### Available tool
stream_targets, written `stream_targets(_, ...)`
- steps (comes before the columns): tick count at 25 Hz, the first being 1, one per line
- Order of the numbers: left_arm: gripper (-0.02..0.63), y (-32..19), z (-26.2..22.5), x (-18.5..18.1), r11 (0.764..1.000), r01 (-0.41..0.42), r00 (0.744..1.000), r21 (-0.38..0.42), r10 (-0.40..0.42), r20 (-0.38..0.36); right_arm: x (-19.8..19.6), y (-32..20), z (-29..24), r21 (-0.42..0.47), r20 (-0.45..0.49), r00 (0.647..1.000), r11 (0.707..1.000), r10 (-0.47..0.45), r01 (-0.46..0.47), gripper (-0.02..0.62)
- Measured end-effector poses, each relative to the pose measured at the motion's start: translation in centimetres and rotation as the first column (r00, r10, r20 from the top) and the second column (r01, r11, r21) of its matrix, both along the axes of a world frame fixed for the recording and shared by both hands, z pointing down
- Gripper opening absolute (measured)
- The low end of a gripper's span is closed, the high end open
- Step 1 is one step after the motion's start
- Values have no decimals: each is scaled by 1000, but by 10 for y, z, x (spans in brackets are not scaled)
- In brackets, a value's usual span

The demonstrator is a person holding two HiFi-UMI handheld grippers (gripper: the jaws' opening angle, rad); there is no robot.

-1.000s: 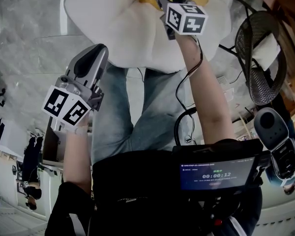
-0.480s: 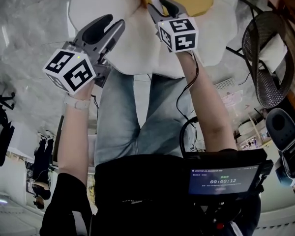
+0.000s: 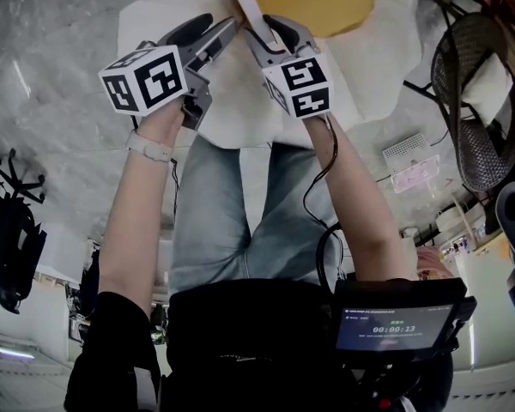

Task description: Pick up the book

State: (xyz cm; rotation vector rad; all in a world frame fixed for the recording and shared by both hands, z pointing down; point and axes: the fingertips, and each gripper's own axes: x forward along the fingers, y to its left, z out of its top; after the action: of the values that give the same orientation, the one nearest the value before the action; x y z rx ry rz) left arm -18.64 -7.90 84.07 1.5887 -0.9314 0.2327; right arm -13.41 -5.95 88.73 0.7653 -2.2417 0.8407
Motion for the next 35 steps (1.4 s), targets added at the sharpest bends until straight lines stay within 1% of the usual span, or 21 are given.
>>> stream_targets(3, 232, -6, 18, 4, 999, -9, 1000, -32, 9, 6, -4, 3, 2, 12, 11, 1000, 1000, -3, 2, 172)
stream_targets(7, 248, -18, 29, 16, 999, -6, 1000, -53, 5, -8, -12, 8, -2, 15, 26, 999, 999, -35, 35, 172)
stream_targets(9, 253, -21, 37, 20, 997, -4, 1000, -71, 5, 16, -12, 9, -4, 14, 35, 999, 999, -39, 38, 172)
stream_targets(14, 258, -20, 62, 20, 990, -6, 994, -138, 21, 110, -12, 13, -5, 9, 55, 998, 999, -37, 36, 172)
stream_targets(18, 264, -22, 74, 26, 985, -20, 993, -169, 40, 114, -16, 17, -4, 8, 65, 997, 999, -46, 46, 172)
stream_targets(24, 264, -26, 89, 25, 978, -31, 986, -205, 64, 156, -18, 14, -5, 1, 85, 996, 1000, -30, 30, 172)
stream_targets(27, 264, -26, 93, 25, 977, -30, 984, -211, 66, 163, -17, 14, -6, -11, 100, 995, 1000, -25, 27, 172)
stream_targets(30, 264, -28, 95, 30, 976, -35, 986, -213, 68, 152, -12, 13, -5, -18, 109, 994, 999, -31, 33, 172)
stream_targets(35, 262, -27, 96, 27, 972, -3, 983, -235, 46, 178, -4, 13, -4, -88, 139, 990, 996, -3, 15, 172)
